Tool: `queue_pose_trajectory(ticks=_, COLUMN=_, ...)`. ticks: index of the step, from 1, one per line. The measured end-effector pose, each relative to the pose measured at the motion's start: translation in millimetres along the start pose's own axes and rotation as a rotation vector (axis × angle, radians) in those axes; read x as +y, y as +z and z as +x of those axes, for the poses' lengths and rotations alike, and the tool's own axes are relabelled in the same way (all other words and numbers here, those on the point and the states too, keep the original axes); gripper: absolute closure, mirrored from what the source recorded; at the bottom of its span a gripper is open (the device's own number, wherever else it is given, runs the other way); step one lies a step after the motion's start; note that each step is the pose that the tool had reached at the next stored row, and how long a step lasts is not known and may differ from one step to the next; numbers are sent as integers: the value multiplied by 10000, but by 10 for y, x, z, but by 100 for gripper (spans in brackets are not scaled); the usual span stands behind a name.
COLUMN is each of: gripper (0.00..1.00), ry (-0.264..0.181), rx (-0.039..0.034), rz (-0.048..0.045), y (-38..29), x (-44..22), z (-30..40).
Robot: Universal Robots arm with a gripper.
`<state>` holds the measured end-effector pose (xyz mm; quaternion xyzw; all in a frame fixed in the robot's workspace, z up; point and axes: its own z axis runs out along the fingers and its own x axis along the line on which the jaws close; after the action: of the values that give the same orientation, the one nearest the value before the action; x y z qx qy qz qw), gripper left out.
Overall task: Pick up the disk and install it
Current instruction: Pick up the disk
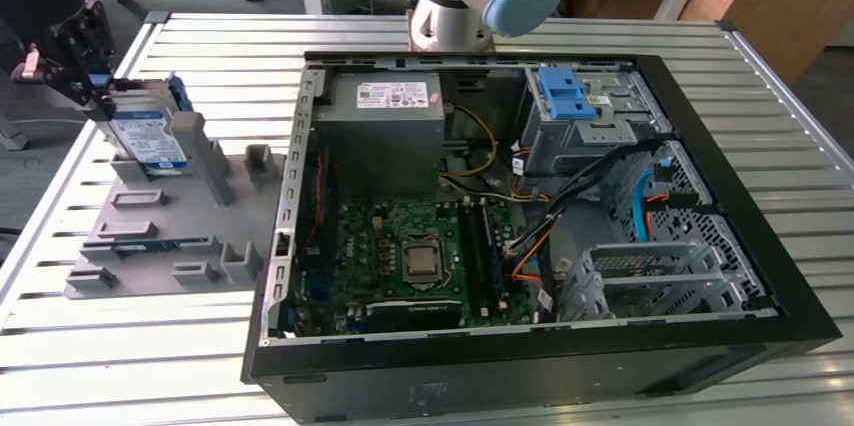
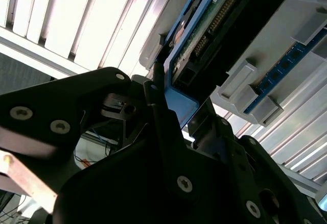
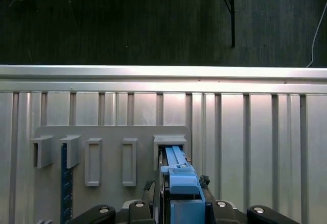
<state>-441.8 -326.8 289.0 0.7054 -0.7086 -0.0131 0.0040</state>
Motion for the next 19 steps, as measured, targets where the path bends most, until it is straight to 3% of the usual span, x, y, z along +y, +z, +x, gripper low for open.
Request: queue_pose_trajectory(ticks=19, gripper=55, ry=1, rx=4, rz=-3, y=-1, x=0, z=-12)
